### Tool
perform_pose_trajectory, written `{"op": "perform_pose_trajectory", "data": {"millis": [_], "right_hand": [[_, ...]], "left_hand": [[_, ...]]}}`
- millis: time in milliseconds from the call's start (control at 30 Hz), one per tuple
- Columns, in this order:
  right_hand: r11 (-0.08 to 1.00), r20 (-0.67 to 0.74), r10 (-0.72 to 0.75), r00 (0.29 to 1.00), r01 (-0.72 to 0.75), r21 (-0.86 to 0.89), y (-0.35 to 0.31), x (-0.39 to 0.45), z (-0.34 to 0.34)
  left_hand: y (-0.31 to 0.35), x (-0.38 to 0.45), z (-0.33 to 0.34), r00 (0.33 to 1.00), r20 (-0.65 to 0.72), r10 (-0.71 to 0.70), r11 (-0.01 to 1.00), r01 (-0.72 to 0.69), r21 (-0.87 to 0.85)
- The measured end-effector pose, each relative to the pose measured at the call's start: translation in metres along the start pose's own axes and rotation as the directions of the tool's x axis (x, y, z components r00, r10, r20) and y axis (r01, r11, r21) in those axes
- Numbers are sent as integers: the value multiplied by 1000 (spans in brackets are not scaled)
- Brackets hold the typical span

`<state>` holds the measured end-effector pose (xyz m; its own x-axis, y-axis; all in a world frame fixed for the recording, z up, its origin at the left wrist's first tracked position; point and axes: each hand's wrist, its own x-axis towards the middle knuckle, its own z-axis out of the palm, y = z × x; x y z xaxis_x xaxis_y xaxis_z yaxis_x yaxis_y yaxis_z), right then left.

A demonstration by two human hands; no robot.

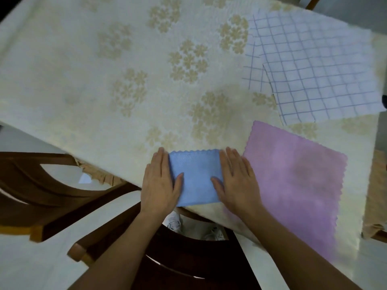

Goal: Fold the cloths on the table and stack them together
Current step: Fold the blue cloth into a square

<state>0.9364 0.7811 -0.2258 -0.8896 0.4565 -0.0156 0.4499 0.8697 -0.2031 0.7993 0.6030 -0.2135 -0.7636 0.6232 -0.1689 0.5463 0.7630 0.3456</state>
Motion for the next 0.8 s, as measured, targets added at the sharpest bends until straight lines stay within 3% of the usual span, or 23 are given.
{"op": "perform_pose_trajectory", "data": {"millis": [100, 200, 433, 567, 700, 800], "right_hand": [[961, -57, 218, 974, -204, 187, -4, -3, -12], [862, 85, 382, 920, -387, 327, -10, -1, -18], [746, 268, 514, 815, -579, 329, -25, 11, -23], [676, 354, 560, 749, -660, 328, -28, 17, -25], [583, 468, 546, 695, -716, 383, -29, 23, -26], [568, 503, 512, 696, -714, 409, -30, 28, -26]], "left_hand": [[5, -10, -15, 969, -86, -233, 957, 213, -196], [13, -14, -16, 916, 7, -402, 872, 385, -303], [32, -15, -16, 868, 66, -492, 808, 484, -337], [38, -8, -20, 800, 155, -580, 724, 593, -351], [43, -2, -21, 752, 225, -619, 642, 650, -406], [41, 1, -19, 736, 263, -624, 612, 670, -420]]}}
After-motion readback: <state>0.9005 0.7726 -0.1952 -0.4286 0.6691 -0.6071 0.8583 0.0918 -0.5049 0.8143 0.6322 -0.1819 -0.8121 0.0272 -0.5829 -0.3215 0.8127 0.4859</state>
